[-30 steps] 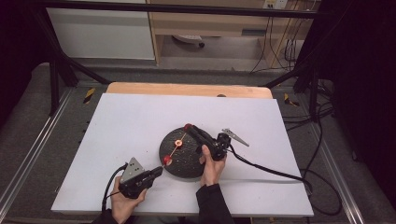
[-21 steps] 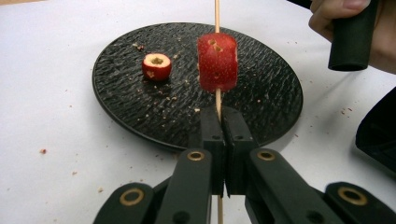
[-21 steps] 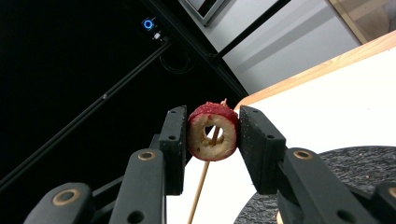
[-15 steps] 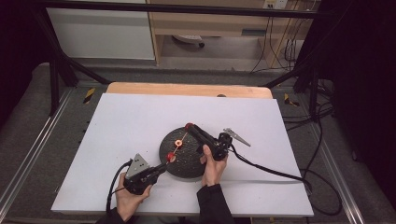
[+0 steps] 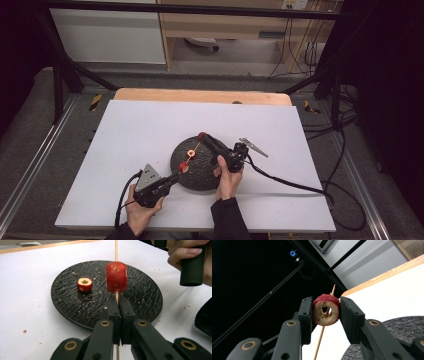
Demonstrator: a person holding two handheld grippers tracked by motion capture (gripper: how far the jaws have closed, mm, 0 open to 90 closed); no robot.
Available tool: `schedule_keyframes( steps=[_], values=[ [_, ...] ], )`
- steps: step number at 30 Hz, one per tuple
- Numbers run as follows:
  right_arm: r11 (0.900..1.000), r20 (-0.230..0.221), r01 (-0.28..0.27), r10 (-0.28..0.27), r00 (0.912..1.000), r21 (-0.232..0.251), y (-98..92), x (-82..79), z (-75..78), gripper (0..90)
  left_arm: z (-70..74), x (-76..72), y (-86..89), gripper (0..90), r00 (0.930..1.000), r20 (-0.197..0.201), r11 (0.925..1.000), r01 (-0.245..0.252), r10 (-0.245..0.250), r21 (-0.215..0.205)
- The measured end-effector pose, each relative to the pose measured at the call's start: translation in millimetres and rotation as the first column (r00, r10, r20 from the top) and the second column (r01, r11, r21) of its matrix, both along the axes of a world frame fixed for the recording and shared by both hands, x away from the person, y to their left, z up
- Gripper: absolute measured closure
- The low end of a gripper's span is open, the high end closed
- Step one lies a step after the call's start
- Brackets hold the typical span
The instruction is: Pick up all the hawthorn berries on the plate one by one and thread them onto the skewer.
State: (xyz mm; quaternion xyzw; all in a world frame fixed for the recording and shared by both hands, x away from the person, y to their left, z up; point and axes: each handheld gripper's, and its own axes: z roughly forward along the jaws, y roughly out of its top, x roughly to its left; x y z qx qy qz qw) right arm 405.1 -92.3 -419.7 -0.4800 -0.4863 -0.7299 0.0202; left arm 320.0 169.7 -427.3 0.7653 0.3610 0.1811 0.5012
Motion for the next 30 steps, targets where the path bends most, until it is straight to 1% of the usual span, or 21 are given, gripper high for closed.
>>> schedule_keyframes(
  steps=[5,9,13,14,16,23,26,30],
  values=[
    [1.000,0.002,-0.002,0.002,1.0000,-0.011,-0.2,-1.1,0.2,64.3,0.9,5.2,-1.9,89.0,0.9999,-0.012,1.0000,0.005,-0.005,0.005],
    [1.000,-0.005,-0.014,0.014,0.9999,-0.018,0.7,-1.8,-1.7,64.4,4.2,8.6,-5.5,89.0,1.0000,-0.004,1.0000,0.008,-0.008,0.002],
    [1.000,-0.006,-0.018,0.017,0.9998,-0.026,1.2,-3.8,-2.0,64.4,6.4,14.4,-8.8,89.0,0.9999,-0.012,0.9999,0.011,-0.011,0.002],
    [0.999,-0.003,-0.016,0.016,0.9999,-0.034,1.2,-4.4,-2.3,64.4,7.7,16.5,-10.2,89.0,0.9998,-0.014,0.9999,0.013,-0.013,-0.003],
    [0.999,-0.005,-0.023,0.022,0.9997,-0.037,1.8,-5.4,-3.2,64.4,9.9,19.3,-13.8,89.0,0.9998,-0.012,0.9999,0.016,-0.016,0.002],
    [0.998,0.006,-0.014,0.014,0.9999,-0.062,0.7,-8.1,-1.7,64.4,13.3,29.6,-22.5,89.0,0.9992,-0.028,0.9995,0.030,-0.029,0.010],
    [0.998,0.009,-0.011,0.012,0.9999,-0.067,0.3,-9.2,-1.0,64.4,13.4,32.7,-23.8,89.0,0.9987,-0.034,0.9993,0.037,-0.037,0.008],
    [0.998,0.007,-0.009,0.009,0.9999,-0.062,-1.0,-10.3,-0.8,64.4,14.1,33.9,-25.7,89.0,0.9988,-0.029,0.9991,0.041,-0.041,0.007]
  ],
)
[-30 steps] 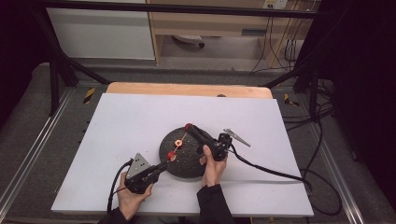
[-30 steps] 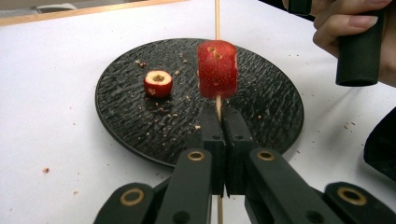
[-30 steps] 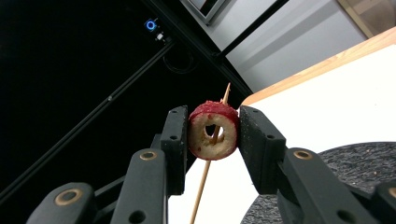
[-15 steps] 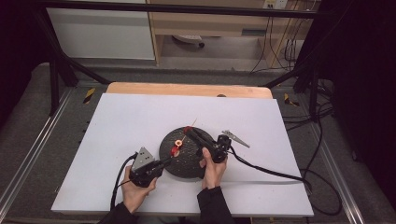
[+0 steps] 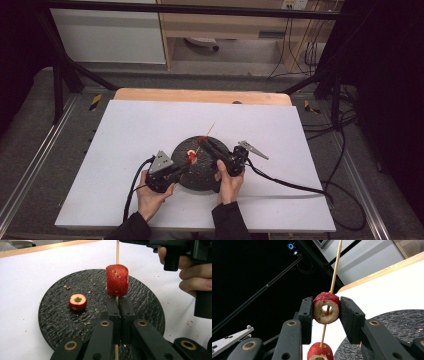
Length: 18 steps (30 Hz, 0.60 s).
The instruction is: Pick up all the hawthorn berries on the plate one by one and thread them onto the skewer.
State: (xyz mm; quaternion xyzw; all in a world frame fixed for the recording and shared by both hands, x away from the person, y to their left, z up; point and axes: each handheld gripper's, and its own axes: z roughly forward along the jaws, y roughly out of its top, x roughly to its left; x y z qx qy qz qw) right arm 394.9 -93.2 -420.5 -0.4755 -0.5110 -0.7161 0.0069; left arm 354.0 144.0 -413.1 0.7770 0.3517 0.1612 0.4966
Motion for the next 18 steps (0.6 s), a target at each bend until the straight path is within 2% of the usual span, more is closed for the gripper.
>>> schedule_keyframes(
  steps=[6,8,18],
  values=[
    [1.000,-0.003,-0.007,0.007,1.0000,0.002,-1.2,-0.9,-1.9,64.6,0.5,0.6,-0.8,89.0,1.0000,0.001,0.9999,0.008,-0.008,-0.011],
    [1.000,-0.011,-0.015,0.015,0.9998,-0.004,-0.7,-1.0,-3.4,64.6,0.9,0.0,-2.1,89.1,0.9999,0.010,1.0000,0.007,-0.008,0.005],
    [0.999,-0.019,-0.038,0.038,0.9991,-0.005,0.5,-3.5,-6.0,64.7,3.7,2.9,-5.3,89.1,0.9999,0.017,1.0000,0.001,-0.001,0.000]
  ],
)
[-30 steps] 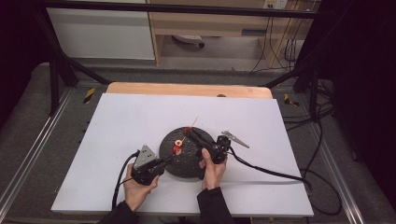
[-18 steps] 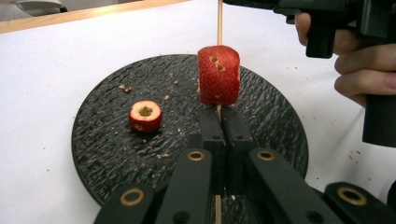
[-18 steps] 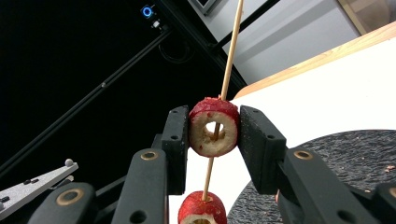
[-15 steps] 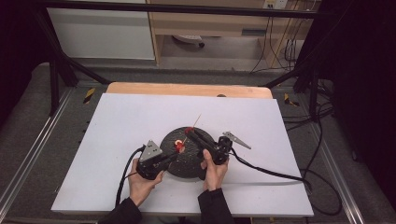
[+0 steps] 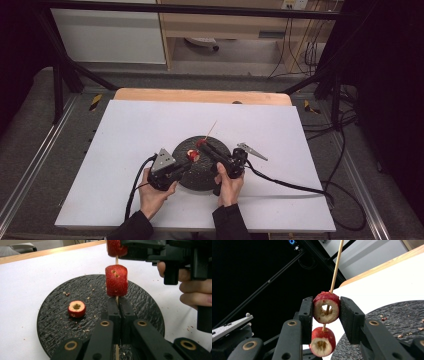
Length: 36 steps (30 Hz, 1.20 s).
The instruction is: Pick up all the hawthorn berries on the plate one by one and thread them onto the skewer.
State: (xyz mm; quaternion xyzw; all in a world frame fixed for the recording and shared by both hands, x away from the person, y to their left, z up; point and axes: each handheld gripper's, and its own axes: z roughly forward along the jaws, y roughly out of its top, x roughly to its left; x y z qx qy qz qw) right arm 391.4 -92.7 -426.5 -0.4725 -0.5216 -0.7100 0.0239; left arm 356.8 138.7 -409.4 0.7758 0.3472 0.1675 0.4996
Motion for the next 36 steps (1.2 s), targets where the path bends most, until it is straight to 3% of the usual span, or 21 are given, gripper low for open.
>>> schedule_keyframes(
  steps=[11,16,18,20,24,25,27,29,36],
  values=[
    [0.999,-0.012,-0.024,0.023,0.9997,-0.033,0.9,-2.3,-2.2,63.1,-1.9,-1.0,3.4,89.0,1.0000,-0.002,1.0000,0.005,-0.005,-0.002],
    [0.995,0.022,-0.011,0.014,0.9997,-0.104,-5.5,-3.6,5.0,47.3,-0.5,-2.7,17.2,89.0,1.0000,-0.008,1.0000,-0.005,0.005,0.001],
    [0.989,0.035,-0.016,0.022,0.9991,-0.150,-10.0,-3.1,8.9,39.3,-0.9,-3.9,23.8,89.0,0.9999,-0.012,0.9999,-0.006,0.006,0.009],
    [0.976,0.036,-0.036,0.045,0.9983,-0.214,-13.5,-1.7,11.2,30.0,-2.0,-5.4,29.9,89.0,0.9998,-0.020,0.9999,-0.006,0.007,0.014],
    [0.934,0.015,-0.078,0.089,0.9959,-0.349,-19.0,0.3,13.3,17.8,-6.1,-9.2,45.2,89.0,0.9994,-0.033,0.9995,-0.009,0.010,0.030],
    [0.916,0.010,-0.089,0.102,0.9948,-0.392,-20.9,1.6,13.0,15.2,-6.8,-9.9,47.9,89.0,0.9993,-0.035,0.9994,-0.010,0.011,0.034],
    [0.889,0.003,-0.097,0.110,0.9940,-0.447,-23.1,2.5,12.9,11.1,-8.8,-11.9,55.2,88.9,0.9990,-0.043,0.9991,-0.011,0.013,0.041],
    [0.854,-0.016,-0.120,0.130,0.9914,-0.507,-25.6,4.3,12.6,7.3,-10.6,-14.1,62.5,88.9,0.9985,-0.054,0.9987,-0.011,0.014,0.050],
    [0.760,-0.099,-0.194,0.169,0.9806,-0.620,-29.9,8.2,12.2,3.6,-14.2,-22.8,90.3,88.9,0.9964,-0.077,0.9969,-0.029,0.035,0.073]
  ],
)
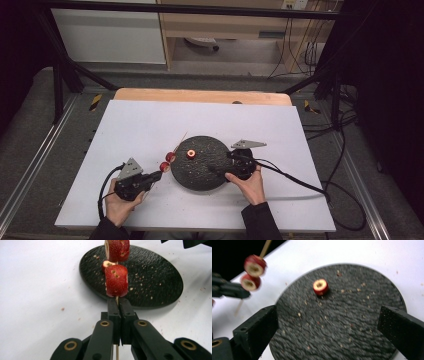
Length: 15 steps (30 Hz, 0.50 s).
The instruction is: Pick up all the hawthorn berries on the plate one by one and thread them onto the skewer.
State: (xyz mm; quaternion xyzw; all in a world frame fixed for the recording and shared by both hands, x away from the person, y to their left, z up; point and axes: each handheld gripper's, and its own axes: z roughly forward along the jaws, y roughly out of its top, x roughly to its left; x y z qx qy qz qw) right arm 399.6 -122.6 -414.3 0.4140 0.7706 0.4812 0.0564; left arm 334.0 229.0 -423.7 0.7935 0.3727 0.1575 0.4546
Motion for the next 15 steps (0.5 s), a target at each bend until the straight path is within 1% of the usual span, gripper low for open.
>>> schedule_keyframes(
  steps=[2,6,8,9,13,15],
  values=[
    [0.999,-0.016,-0.010,0.009,0.9998,-0.033,-0.2,1.2,-0.5,3.3,-0.4,-1.1,5.7,88.9,1.0000,-0.004,1.0000,-0.005,0.005,0.006],
    [0.994,-0.035,-0.036,0.033,0.9989,-0.105,3.5,4.5,-0.8,3.0,-1.6,-1.8,16.3,88.9,0.9998,-0.018,0.9999,-0.013,0.013,-0.005],
    [0.990,-0.047,-0.051,0.045,0.9979,-0.128,8.0,5.7,0.7,3.3,-2.2,-2.7,20.2,88.9,0.9997,-0.023,0.9999,-0.011,0.011,-0.003],
    [0.987,-0.048,-0.068,0.061,0.9970,-0.144,11.1,6.8,2.0,3.6,-2.7,-3.3,20.9,88.9,0.9996,-0.025,0.9999,-0.011,0.011,-0.005],
    [0.978,-0.051,-0.097,0.089,0.9947,-0.183,21.3,11.9,7.6,4.7,-4.1,-6.1,25.4,88.8,0.9995,-0.030,1.0000,-0.003,0.003,-0.004],
    [0.974,-0.061,-0.110,0.100,0.9931,-0.199,26.0,15.0,10.3,5.0,-4.2,-7.4,27.8,88.9,0.9996,-0.028,1.0000,-0.003,0.003,-0.002]
  ],
)
